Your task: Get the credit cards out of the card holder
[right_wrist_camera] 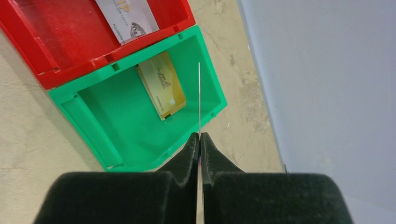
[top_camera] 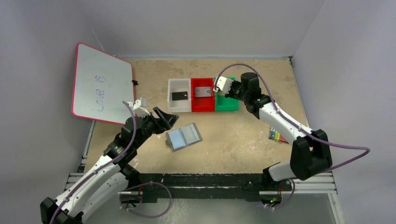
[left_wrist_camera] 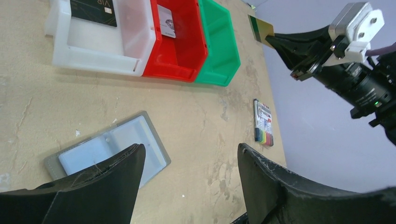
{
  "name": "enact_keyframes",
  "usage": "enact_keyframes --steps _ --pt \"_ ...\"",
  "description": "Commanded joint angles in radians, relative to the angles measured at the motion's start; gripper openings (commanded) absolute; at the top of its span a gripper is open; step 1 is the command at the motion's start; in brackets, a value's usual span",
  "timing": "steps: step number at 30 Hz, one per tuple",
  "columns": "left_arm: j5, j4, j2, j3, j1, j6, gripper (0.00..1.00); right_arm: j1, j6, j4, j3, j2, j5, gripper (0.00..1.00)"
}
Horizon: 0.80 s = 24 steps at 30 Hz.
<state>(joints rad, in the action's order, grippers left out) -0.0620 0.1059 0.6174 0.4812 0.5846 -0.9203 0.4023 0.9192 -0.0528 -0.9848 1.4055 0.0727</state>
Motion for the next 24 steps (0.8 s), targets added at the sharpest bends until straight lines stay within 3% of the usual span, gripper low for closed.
enact_keyframes --steps 1,15,24 --pt "-0.003 0.033 0.001 0.054 0.001 0.037 0.72 -0.025 0.115 0.107 -0.127 0.067 0.14 0.0" --pt "-0.06 0.107 -0.035 0.067 0.001 0.045 0.73 -0.043 0.153 0.12 -0.215 0.223 0.124 0.0" --pt "-0.07 0.118 -0.039 0.064 0.001 0.035 0.73 -0.056 0.177 0.192 -0.354 0.382 0.087 0.0"
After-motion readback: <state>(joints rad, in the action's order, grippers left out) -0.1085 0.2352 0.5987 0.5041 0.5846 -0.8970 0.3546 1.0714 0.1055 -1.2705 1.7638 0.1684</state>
